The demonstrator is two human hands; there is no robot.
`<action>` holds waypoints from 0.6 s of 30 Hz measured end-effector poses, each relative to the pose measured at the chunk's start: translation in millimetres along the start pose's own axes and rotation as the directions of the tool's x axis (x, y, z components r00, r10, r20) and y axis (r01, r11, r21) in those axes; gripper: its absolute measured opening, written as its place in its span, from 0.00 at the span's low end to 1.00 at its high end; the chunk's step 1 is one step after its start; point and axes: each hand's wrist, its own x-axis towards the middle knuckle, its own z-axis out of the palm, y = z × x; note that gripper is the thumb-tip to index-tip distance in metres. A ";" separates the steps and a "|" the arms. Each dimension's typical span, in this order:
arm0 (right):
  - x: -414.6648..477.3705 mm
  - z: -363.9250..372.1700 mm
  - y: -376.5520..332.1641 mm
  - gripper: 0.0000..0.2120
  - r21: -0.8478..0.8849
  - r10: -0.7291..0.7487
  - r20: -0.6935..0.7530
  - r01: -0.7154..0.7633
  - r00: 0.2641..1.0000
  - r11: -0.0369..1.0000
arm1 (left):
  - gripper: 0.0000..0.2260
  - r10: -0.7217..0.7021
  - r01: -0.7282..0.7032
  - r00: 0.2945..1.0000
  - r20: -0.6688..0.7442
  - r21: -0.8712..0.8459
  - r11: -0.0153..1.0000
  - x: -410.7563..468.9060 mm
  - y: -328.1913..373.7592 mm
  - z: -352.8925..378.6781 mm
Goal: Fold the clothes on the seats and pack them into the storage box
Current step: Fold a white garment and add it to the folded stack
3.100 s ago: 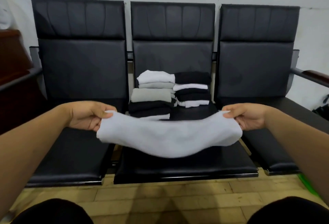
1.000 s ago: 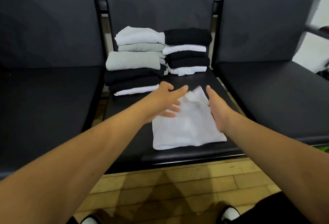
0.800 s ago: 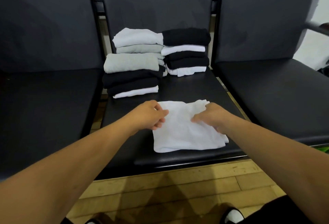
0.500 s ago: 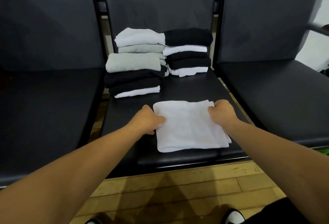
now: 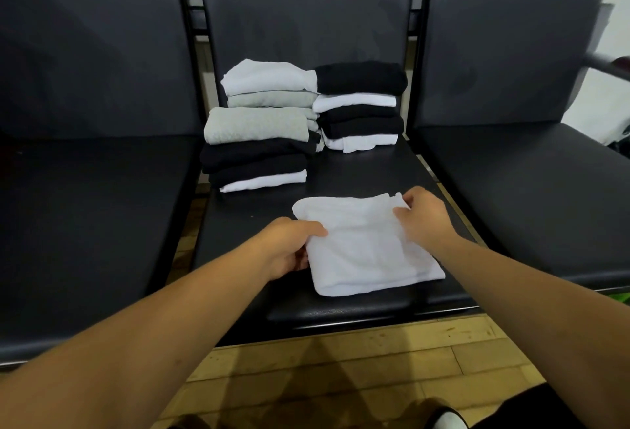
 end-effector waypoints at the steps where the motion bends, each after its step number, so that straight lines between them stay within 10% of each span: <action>1: -2.3 1.9 -4.7 0.08 -0.056 -0.070 -0.052 0.067 0.996 0.996 | 0.17 0.010 -0.010 1.000 0.001 -0.006 1.000 -0.6 -0.7 0.3; 4: -19.5 4.2 -35.6 0.08 0.053 -0.225 -0.087 0.231 0.970 0.972 | 0.15 0.089 -0.089 0.996 -0.020 0.018 0.996 -1.9 3.4 1.0; 8: -45.6 8.0 -66.0 0.30 0.566 -0.023 0.519 -0.324 0.855 0.758 | 0.12 0.270 -0.269 0.963 -0.005 0.075 0.960 -6.4 21.2 7.7; 12: -35.1 0.1 -48.6 0.36 0.663 -0.054 0.667 -0.559 0.743 0.499 | 0.08 0.307 -0.319 0.937 0.169 0.051 0.946 -15.6 31.0 18.0; 18: -30.7 -2.1 -27.1 0.21 0.555 0.026 0.667 -0.520 0.745 0.649 | 0.07 0.202 -0.171 0.975 -0.088 0.279 0.945 8.7 9.5 12.2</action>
